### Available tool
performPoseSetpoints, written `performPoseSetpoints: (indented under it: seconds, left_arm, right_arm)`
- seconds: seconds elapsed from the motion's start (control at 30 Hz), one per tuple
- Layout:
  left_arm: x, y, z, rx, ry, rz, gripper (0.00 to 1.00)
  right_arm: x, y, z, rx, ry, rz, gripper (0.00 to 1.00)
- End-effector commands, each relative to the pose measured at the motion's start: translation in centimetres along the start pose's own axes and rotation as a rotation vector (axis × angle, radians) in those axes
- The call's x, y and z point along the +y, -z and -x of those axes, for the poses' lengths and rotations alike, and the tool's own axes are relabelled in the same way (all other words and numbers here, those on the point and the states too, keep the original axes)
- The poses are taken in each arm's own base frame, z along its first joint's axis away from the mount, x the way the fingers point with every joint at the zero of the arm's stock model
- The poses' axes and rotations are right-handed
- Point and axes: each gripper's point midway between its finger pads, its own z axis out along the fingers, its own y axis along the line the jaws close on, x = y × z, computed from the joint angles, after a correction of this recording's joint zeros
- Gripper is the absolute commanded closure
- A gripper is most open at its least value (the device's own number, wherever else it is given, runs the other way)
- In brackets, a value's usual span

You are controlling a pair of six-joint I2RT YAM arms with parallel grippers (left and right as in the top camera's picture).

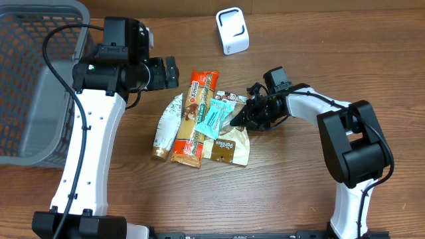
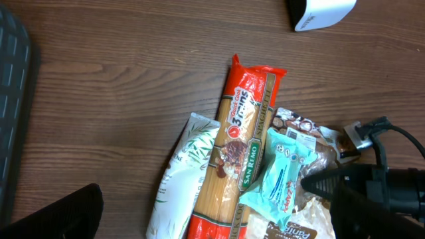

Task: Scan the item barcode
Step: 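Grasp the mushroom bag with the right gripper and lift it, then hold the mushroom bag up against the white scanner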

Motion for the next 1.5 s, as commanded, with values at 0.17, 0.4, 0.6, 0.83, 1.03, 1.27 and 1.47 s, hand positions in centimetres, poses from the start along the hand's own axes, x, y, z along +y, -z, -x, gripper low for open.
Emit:
performPoseSetpoints:
  seconds: [0.17,0.4,0.6,0.83,1.03,1.27,1.47]
  left_arm:
    - [-0.2,0.9,0.6,-0.031,-0.019,-0.005,0.0]
    - [-0.2,0.9,0.6,-0.031,-0.02,-0.005,0.0]
    - [-0.2,0.9,0.6,-0.031,-0.02,-0.005,0.0]
    - [-0.2,0.9,0.6,-0.031,-0.019,-0.005,0.0]
    - [-0.2,0.9,0.6,-0.031,-0.02,-0.005,0.0]
    - [-0.2,0.9,0.6,-0.031,-0.02,-0.005,0.0]
    - [-0.2,0.9,0.6,-0.031,-0.02,-0.005,0.0]
  right_arm:
    - [-1.2,6.0,0.5,-0.078,0.063,-0.089,0.96]
    - [1.2,12.9,-1.2,-0.129,0.226,-0.317,0.96]
    - [8.5,15.4,-2.7,-0.147,0.474,-0.175,0.96]
    - [16.5,19.7,-5.0,-0.25,0.719,0.007,0.96]
    - [20.1,23.5,-7.7,-0.364,0.84,0.025,0.96]
    - [21.6,25.9,-9.4,-0.454,0.849,0.013,0.97]
    - [19.8,27.2,-5.3,-0.606,0.672,-0.196,0.97]
